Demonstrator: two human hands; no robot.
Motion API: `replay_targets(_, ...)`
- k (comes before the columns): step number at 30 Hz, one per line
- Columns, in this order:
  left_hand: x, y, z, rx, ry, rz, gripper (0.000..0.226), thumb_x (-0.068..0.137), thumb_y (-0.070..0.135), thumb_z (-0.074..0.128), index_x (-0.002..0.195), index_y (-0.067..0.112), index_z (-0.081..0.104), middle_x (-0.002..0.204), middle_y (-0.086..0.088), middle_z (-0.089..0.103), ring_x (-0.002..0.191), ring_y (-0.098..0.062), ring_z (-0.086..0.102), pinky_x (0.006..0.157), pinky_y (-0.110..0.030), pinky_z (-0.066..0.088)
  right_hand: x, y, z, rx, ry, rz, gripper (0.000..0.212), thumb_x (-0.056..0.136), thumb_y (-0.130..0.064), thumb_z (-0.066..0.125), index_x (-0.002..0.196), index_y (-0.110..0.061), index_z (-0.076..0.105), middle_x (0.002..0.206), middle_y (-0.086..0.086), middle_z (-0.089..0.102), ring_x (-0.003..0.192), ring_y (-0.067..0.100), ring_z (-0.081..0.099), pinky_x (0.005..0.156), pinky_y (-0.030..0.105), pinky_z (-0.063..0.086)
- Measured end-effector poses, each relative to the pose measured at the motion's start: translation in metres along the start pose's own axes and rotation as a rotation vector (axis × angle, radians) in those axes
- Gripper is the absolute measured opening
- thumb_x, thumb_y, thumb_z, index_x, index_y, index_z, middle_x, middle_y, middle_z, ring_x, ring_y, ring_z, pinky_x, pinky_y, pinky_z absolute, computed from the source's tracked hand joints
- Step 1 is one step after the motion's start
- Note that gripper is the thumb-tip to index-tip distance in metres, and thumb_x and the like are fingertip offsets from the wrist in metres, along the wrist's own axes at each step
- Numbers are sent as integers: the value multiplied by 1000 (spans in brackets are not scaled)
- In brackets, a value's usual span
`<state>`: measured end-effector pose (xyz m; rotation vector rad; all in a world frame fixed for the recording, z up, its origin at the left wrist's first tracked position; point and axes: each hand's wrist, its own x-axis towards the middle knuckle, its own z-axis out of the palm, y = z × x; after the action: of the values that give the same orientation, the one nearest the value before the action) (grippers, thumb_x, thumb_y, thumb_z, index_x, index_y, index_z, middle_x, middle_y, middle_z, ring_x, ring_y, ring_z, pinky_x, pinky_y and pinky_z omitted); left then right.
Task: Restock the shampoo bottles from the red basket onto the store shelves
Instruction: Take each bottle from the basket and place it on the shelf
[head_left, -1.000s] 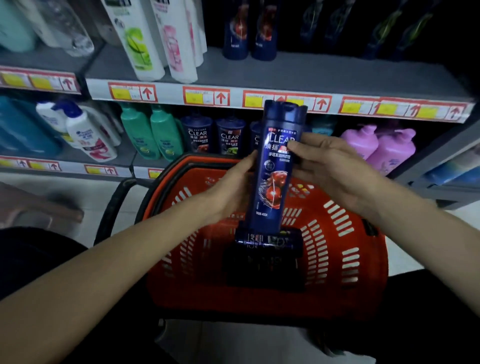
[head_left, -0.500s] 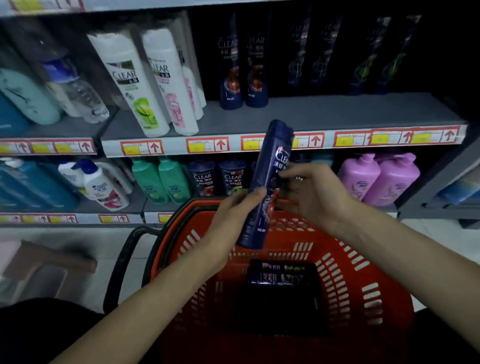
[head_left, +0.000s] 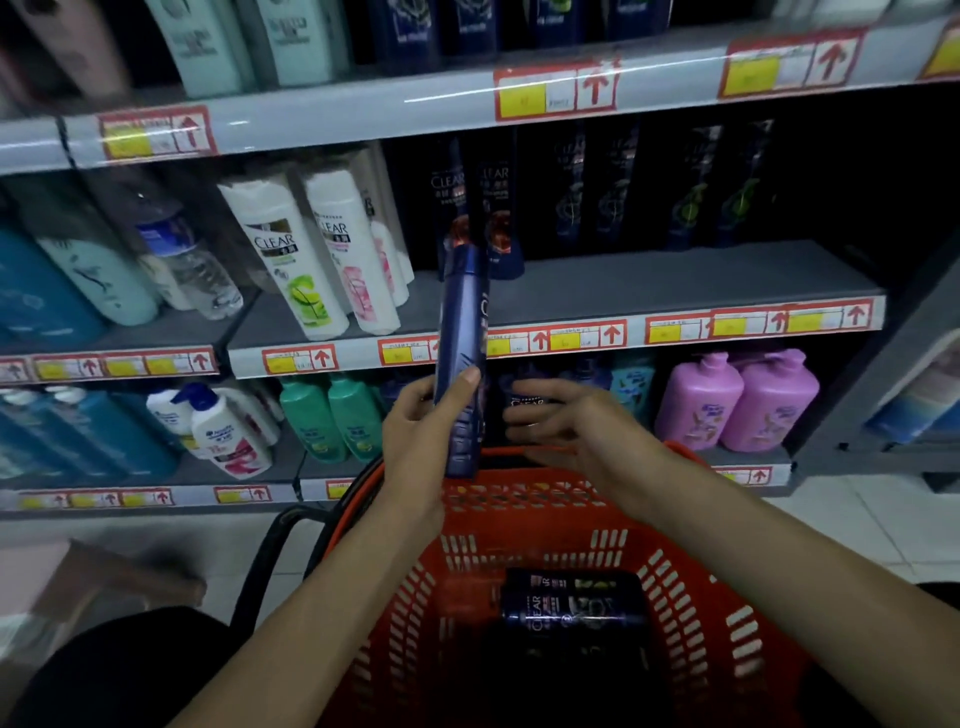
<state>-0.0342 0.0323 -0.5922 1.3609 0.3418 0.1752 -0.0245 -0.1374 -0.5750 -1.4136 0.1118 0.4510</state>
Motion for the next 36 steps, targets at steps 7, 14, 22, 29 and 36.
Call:
replay_targets(7, -3, 10, 5, -178, -176, -174, 55, 83, 56, 73, 122, 17, 75, 121, -19, 73, 112, -41, 70, 103, -59, 53, -11, 1, 5, -86, -43, 28, 36, 86, -24, 81, 120, -24, 71, 108, 0, 79, 104, 19, 74, 97, 39, 57)
replay_targets(14, -8, 18, 16, -144, -215, -181, 43, 92, 47, 62, 118, 16, 76, 112, -14, 77, 97, -30, 74, 92, -47, 57, -14, -1, 17, -153, -71, -67, 44, 82, -17, 85, 122, -11, 66, 109, 16, 75, 98, 24, 76, 90, 40, 62)
replay_targets(22, -9, 16, 17, -38, -227, -136, 33, 97, 43, 62, 118, 21, 76, 111, -10, 78, 102, -28, 75, 90, -44, 59, 2, 6, 14, -368, 32, -204, 55, 68, -26, 95, 116, -17, 70, 103, 6, 77, 92, 18, 76, 88, 37, 62)
replay_targets(29, -5, 22, 15, 142, -315, 48, 18, 103, 24, 61, 113, 30, 75, 101, 14, 80, 95, -1, 74, 75, -12, 53, 14, 8, 7, -510, 150, -294, 64, 50, -46, 91, 107, -24, 72, 95, -8, 79, 86, 8, 75, 84, 42, 62)
replay_targets(36, 17, 35, 14, 461, -281, 222, 43, 101, 14, 61, 103, 57, 59, 95, -6, 72, 95, -18, 69, 88, -31, 54, 37, -23, 9, -702, 261, -369, 46, 61, -47, 88, 101, -30, 74, 80, -17, 77, 73, 1, 73, 73, 35, 62)
